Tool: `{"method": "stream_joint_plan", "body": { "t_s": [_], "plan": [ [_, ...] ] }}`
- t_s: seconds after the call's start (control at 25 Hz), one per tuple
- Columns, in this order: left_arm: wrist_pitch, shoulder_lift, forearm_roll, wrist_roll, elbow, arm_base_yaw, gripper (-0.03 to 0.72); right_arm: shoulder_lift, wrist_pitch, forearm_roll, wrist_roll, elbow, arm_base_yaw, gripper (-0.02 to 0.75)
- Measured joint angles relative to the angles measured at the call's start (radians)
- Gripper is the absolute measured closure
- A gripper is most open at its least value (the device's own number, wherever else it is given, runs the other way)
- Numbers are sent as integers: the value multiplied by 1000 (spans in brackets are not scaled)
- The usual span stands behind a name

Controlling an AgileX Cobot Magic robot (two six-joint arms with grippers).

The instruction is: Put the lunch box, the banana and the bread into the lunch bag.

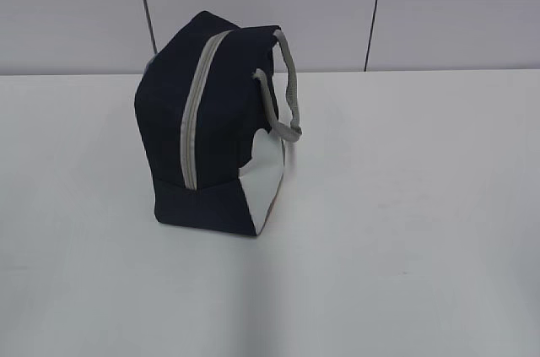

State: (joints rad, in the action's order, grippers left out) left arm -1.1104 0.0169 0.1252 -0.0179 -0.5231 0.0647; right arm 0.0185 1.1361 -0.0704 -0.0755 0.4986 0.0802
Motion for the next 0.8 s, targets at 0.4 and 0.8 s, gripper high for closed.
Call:
{"method": "stream_joint_plan", "body": {
  "t_s": [0.4,0.8],
  "plan": [
    [1,0,-40,44,1,-56,445,0,0,0,0,0,0,215],
    [1,0,-72,87,1,-56,445,0,0,0,0,0,0,215]
  ]
}}
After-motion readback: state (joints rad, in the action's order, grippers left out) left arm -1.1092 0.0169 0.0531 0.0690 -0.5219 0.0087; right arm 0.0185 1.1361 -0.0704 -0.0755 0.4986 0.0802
